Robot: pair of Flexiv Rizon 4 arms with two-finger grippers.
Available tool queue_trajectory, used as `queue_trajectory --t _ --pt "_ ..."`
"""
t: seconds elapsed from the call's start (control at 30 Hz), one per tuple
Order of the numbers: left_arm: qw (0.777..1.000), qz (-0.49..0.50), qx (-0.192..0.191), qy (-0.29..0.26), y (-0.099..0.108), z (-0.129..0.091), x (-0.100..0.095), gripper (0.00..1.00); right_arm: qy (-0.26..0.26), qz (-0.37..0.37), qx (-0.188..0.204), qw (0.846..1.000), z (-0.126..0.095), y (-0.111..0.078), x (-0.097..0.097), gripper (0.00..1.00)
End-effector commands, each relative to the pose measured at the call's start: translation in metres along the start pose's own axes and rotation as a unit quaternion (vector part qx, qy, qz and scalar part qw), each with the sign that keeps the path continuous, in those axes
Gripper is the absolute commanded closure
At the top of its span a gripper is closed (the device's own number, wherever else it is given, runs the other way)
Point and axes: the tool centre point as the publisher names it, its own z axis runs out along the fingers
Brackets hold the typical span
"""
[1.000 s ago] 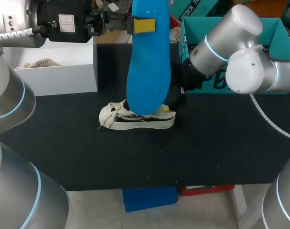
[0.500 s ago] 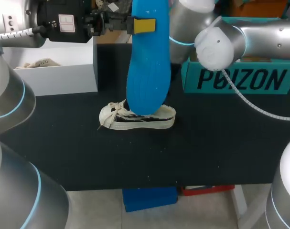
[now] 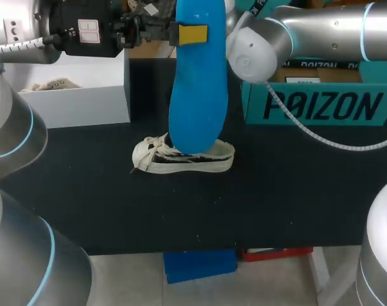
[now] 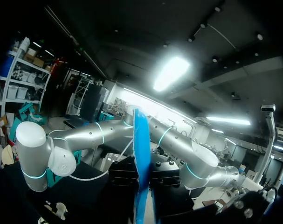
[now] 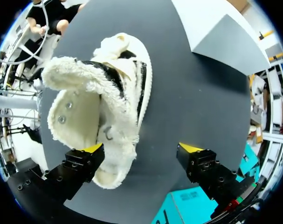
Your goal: Take the shoe out of the shoebox, open the shoe tongue, remove and reinsert the insole, then place the shoe into the shoebox
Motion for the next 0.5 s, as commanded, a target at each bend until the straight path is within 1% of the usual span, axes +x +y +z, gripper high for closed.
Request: queue_trajectory --t 0.03,0.2,0.43,0.47,0.5 --pt "1.0 -0.001 -0.002 -0.002 -0.001 0.001 0.0 1.0 0.008 0.003 0.036 0.999 0.008 0.007 -0.005 0.0" --pt "1.0 -0.001 -0.002 -0.002 -0.001 0.001 0.0 1.0 0.012 0.008 0.024 1.0 0.013 0.01 -0.004 0.0" --pt "1.0 -0.001 -0.002 -0.002 -0.001 0.001 0.0 1.0 0.016 0.012 0.02 1.0 0.02 0.013 -0.006 0.0" --pt "1.0 -0.001 -0.002 -0.002 -0.001 0.001 0.0 1.0 0.017 0.013 0.019 1.0 0.021 0.013 -0.007 0.1" --pt "1.0 -0.001 -0.002 -0.002 -0.001 0.001 0.0 1.0 0.017 0.013 0.02 1.0 0.022 0.013 -0.007 0.37"
